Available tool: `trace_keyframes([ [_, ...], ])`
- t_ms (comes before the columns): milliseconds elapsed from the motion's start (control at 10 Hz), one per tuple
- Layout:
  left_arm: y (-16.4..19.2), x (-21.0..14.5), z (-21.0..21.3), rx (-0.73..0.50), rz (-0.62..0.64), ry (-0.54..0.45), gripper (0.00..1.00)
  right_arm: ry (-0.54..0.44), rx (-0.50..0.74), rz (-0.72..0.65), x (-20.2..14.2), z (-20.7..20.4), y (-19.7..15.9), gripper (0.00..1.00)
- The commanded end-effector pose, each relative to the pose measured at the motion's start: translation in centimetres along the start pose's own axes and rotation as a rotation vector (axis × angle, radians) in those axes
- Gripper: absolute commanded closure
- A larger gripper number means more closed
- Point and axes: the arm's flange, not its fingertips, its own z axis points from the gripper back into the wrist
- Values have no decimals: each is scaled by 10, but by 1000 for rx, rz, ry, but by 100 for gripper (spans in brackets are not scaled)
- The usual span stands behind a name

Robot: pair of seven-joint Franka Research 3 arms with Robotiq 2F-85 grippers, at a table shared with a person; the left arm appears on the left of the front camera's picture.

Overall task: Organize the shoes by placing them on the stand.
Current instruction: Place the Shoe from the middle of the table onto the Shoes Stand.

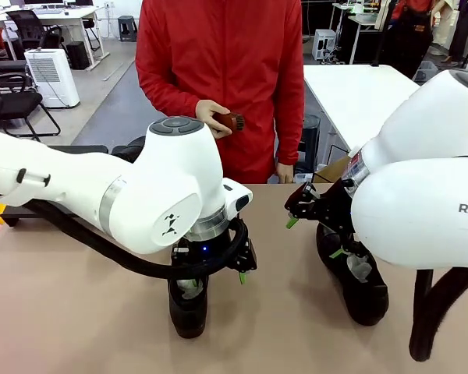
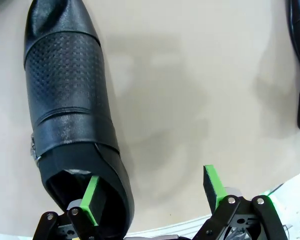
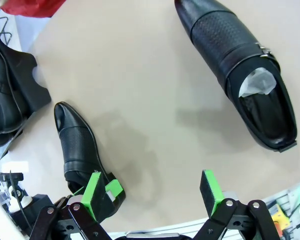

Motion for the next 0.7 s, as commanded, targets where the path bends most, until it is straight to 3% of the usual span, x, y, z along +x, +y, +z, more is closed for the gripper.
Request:
trace_keyframes([
  [0,-2,10,-5,14,1,-24,0,5,5,18,2,1,0,0],
  [300,-1,14,-20,42,-8,-14,0,5,5,18,2,1,0,0],
  [400,-1,16,-22,62,-15,-21,12,5,5,18,2,1,0,0],
  [600,2,19,-27,102,-17,0,52,5,5,18,2,1,0,0],
])
